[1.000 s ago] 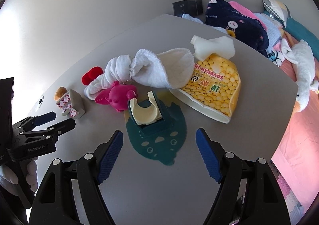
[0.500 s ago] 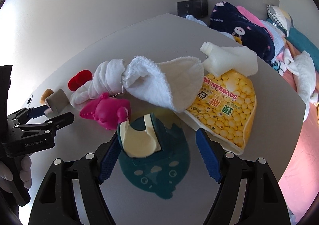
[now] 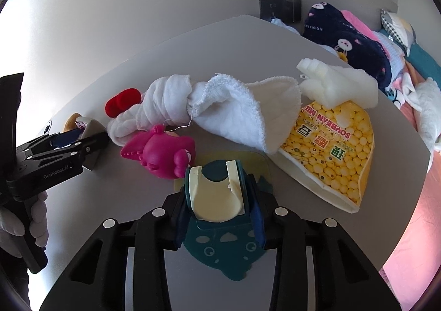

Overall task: Collect trash
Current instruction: 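Grasp the red-white corner guard with the left gripper while the right grasps the teal tape dispenser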

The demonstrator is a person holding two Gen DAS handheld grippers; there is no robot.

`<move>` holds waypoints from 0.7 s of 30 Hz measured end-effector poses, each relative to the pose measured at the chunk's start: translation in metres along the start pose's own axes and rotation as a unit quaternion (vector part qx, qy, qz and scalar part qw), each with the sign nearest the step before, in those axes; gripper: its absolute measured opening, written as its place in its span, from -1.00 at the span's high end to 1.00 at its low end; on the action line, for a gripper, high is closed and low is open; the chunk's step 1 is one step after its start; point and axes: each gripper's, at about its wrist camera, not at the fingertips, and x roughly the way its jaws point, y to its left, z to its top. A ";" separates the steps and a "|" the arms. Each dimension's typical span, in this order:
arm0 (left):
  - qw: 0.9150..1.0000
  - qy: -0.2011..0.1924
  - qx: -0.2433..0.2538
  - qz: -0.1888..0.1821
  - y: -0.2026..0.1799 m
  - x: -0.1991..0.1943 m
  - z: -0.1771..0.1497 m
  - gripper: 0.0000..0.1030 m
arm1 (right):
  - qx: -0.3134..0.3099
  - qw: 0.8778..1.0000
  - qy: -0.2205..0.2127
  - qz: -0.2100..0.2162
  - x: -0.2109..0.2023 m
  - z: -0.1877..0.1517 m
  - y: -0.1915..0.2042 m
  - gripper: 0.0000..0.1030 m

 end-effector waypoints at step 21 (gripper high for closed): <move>0.998 -0.025 0.051 -0.036 -0.050 -0.049 -0.018 -0.17 | 0.034 0.999 -0.035 -0.004 -0.061 -0.029 -0.014 0.25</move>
